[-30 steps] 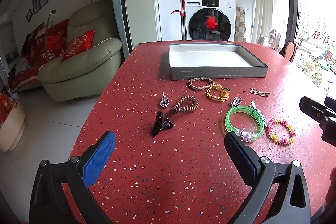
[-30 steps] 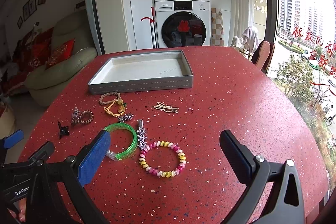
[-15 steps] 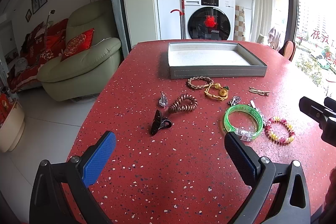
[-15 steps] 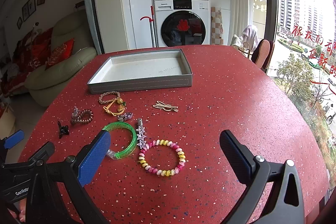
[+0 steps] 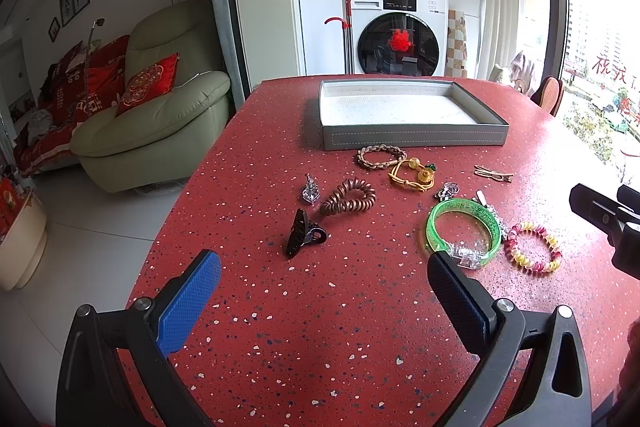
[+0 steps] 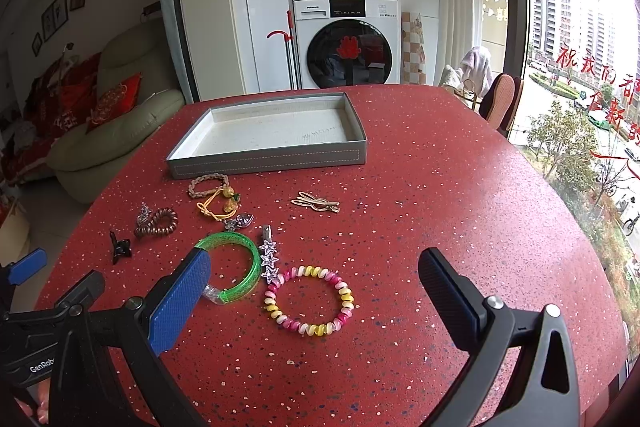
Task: Organize jewelry
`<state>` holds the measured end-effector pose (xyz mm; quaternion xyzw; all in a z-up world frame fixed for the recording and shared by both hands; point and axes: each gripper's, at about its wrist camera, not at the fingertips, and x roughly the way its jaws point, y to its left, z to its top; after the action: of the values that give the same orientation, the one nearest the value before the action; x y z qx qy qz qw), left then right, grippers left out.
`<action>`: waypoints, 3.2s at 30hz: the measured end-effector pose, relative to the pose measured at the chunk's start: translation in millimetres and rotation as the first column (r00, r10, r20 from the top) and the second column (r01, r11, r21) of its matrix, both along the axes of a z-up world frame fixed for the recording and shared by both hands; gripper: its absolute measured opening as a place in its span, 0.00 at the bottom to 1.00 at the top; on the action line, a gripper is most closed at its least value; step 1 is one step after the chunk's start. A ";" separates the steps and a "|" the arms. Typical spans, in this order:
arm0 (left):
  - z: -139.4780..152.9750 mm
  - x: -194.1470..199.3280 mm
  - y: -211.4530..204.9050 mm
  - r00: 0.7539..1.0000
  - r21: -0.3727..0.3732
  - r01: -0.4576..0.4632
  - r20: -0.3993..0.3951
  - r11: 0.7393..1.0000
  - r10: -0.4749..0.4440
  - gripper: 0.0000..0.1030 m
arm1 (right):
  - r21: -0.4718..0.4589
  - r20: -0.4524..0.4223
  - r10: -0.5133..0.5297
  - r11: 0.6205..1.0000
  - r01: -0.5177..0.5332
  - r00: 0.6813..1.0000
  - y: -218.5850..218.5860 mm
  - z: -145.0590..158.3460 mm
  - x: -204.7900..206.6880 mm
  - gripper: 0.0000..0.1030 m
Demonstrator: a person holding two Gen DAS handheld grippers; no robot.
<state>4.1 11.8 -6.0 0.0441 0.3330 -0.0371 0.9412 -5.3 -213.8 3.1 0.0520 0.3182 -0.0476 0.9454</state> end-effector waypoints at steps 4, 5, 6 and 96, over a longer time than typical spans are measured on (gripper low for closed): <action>0.1 0.0 0.0 1.000 0.000 0.000 0.000 1.000 0.000 1.00 | 0.002 -0.002 -0.001 1.000 0.001 1.000 0.5 -1.9 -1.1 1.00; 0.2 0.1 0.0 1.000 0.000 0.000 0.000 1.000 0.000 1.00 | 0.002 -0.002 -0.001 1.000 0.001 1.000 0.3 -1.8 -1.0 1.00; 0.2 0.1 0.0 1.000 0.000 0.000 -0.001 1.000 0.000 1.00 | 0.002 -0.002 0.000 1.000 0.000 1.000 0.6 -2.0 -1.4 1.00; 83.9 224.9 -32.8 0.968 -0.165 0.156 -0.171 0.974 -0.184 0.49 | 0.140 -0.204 0.159 0.981 -0.132 0.966 -50.4 49.1 201.2 0.10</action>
<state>229.0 -20.9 77.8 -0.0022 0.4102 -0.1468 0.9001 195.9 -264.2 52.1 0.0820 0.4233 0.0369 0.9015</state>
